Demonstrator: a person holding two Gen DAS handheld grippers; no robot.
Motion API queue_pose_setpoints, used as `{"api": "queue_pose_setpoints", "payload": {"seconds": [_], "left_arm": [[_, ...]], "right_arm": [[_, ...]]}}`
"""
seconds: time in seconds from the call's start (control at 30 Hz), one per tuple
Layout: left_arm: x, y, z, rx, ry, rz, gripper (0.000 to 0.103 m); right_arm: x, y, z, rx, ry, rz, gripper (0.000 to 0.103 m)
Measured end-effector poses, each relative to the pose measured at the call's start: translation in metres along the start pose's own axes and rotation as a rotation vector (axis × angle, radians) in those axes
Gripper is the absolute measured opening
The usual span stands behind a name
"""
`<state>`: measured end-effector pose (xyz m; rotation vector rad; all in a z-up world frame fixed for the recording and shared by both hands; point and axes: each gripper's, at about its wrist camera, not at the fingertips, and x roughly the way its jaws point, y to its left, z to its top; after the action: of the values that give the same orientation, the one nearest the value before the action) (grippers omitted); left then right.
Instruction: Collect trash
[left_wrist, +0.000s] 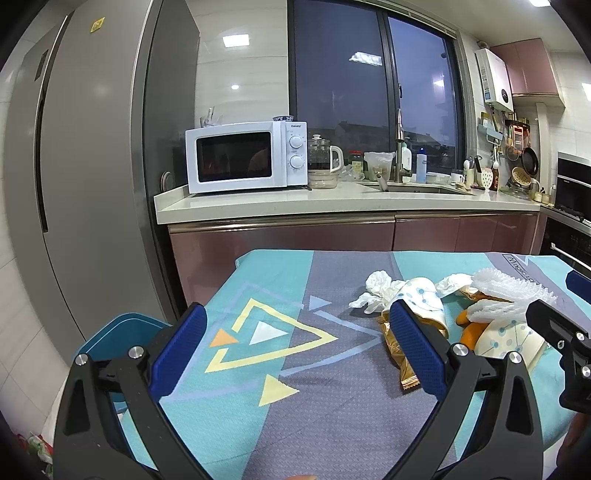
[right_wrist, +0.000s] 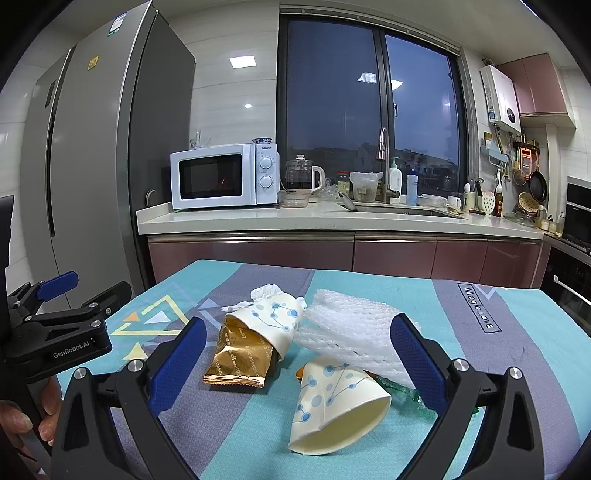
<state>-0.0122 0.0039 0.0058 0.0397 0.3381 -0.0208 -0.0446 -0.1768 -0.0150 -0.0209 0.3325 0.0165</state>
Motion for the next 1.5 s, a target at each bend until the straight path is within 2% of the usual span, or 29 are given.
{"api": "queue_pose_setpoints", "payload": {"seconds": [1.5], "left_arm": [[-0.0017, -0.0039, -0.0013, -0.001, 0.000, -0.002, 0.097]], "right_arm": [[0.0043, -0.0004, -0.0046, 0.013, 0.008, 0.005, 0.096]]}}
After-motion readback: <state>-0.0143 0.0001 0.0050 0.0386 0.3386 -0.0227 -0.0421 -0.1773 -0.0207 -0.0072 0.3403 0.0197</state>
